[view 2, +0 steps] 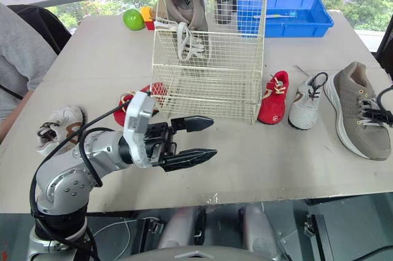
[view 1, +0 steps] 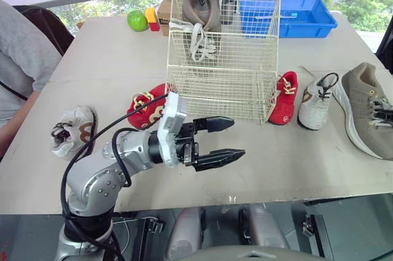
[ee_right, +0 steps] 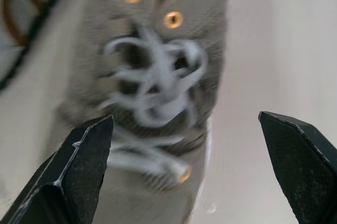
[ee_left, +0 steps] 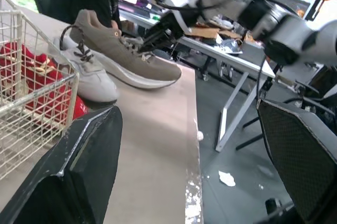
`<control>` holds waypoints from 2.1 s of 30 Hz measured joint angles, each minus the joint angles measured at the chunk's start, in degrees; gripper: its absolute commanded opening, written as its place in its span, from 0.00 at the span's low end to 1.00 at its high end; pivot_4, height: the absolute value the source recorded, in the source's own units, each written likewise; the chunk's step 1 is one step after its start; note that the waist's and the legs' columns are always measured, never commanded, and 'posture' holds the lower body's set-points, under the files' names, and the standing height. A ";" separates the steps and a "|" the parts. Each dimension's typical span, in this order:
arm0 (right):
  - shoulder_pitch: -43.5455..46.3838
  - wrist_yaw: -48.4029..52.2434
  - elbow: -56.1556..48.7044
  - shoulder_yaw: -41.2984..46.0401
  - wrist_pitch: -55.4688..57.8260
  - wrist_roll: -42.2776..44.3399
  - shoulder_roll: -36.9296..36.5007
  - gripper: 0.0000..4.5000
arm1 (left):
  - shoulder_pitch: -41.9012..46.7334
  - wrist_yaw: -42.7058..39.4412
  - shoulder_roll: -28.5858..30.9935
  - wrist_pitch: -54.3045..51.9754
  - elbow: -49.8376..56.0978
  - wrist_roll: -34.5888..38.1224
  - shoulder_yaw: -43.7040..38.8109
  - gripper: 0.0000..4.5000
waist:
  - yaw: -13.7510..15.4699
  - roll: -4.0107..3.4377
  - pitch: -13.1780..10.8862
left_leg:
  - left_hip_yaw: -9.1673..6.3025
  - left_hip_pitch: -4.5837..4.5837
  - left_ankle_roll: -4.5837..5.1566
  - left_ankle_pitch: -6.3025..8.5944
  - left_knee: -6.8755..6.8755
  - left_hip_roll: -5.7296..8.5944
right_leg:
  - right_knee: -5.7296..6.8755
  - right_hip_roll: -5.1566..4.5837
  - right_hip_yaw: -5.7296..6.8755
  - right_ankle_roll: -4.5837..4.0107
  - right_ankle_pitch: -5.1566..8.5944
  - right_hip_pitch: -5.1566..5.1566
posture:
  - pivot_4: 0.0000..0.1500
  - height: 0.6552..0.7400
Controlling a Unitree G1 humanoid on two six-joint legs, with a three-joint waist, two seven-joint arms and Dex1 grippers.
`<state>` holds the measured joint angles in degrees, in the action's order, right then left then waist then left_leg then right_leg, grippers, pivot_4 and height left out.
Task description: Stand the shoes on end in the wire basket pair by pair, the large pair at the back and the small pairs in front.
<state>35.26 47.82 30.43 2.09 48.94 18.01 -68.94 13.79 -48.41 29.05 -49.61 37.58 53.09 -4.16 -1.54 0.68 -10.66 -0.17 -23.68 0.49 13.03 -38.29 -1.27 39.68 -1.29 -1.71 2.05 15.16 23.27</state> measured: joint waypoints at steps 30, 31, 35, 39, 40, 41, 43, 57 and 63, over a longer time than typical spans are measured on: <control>30.10 -6.42 -14.20 34.42 14.80 18.20 26.83 0.01 | -0.57 14.83 -3.34 6.30 1.07 2.23 -1.11 1.00 | -1.32 -0.61 -0.26 | -0.30 0.01 0.17 0.14 0.18 -0.04 | 0.13 0.36 -0.75 0.04 -0.02 0.28 | 1.00 1.00; 32.56 -9.59 -17.15 34.12 13.94 19.56 31.32 0.01 | -0.77 16.94 -4.60 7.86 1.27 0.52 -1.46 1.00 | -1.48 -0.61 -0.25 | -0.29 0.00 0.17 0.14 0.20 -0.04 | 0.15 0.35 -0.74 0.04 -0.02 0.33 | 1.00 1.00; 40.39 -18.96 -17.18 27.26 1.14 17.16 45.66 0.01 | -4.62 20.34 -5.59 13.32 3.12 -3.28 -3.97 1.00 | -0.98 -0.56 -0.25 | -0.19 -0.16 0.16 0.13 0.20 -0.02 | 0.13 0.29 -0.68 0.02 -0.03 0.42 | 1.00 1.00; 46.16 -25.92 -6.47 17.91 -22.72 5.71 54.91 0.01 | -15.68 17.58 -2.57 14.15 6.91 4.58 -11.02 1.00 | -0.21 -0.49 -0.27 | -0.18 -0.40 0.15 0.14 0.33 -0.03 | -0.05 -0.04 -0.64 0.03 -0.02 0.61 | 1.00 1.00; 46.16 -26.32 -5.36 16.40 -26.32 3.80 55.85 0.01 | -17.03 17.58 -2.23 14.61 7.50 5.40 -12.31 1.00 | -0.01 -0.46 -0.26 | -0.18 -0.52 0.15 0.14 0.31 -0.02 | -0.12 -0.09 -0.54 0.04 -0.02 0.68 | 1.00 1.00; 45.75 -27.19 -4.44 13.96 -30.96 1.22 57.31 0.01 | -18.78 17.79 -1.70 15.30 8.21 5.74 -13.81 1.00 | 0.39 -0.44 -0.26 | -0.18 -0.65 0.15 0.14 0.30 -0.02 | -0.16 -0.10 -0.55 0.03 -0.02 0.77 | 1.00 1.00; 43.50 -29.18 -4.52 10.45 -38.07 -2.60 59.03 0.01 | -20.50 18.74 -1.22 16.26 9.09 5.70 -15.22 1.00 | 0.93 -0.38 -0.22 | -0.28 -0.89 0.15 0.13 0.20 0.07 | -0.27 -0.26 -0.39 0.08 -0.06 0.80 | 1.00 1.00; 28.61 -40.88 -4.69 3.85 -51.70 -14.44 60.48 0.01 | -24.03 20.93 0.87 20.48 11.15 5.44 -16.94 1.00 | -0.82 0.03 0.09 | -0.30 0.00 0.18 0.14 0.34 -0.03 | 0.07 0.15 -0.60 0.02 -0.07 0.38 | 1.00 1.00; 30.67 -43.05 -1.52 3.37 -55.59 -16.30 59.27 0.01 | -21.69 20.55 1.37 21.29 9.82 4.50 -15.44 1.00 | -0.54 0.03 0.08 | -0.29 -0.08 0.18 0.14 0.37 -0.03 | -0.03 0.09 -0.60 0.02 -0.07 0.40 | 1.00 1.00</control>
<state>65.92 4.77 28.91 5.47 -6.65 1.71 -9.67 -7.90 -27.86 30.41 -28.32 47.41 57.58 -19.60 -2.08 0.71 -10.58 -0.46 -23.76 0.66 13.17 -37.92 -1.30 39.66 -1.20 -2.31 2.07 15.09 23.67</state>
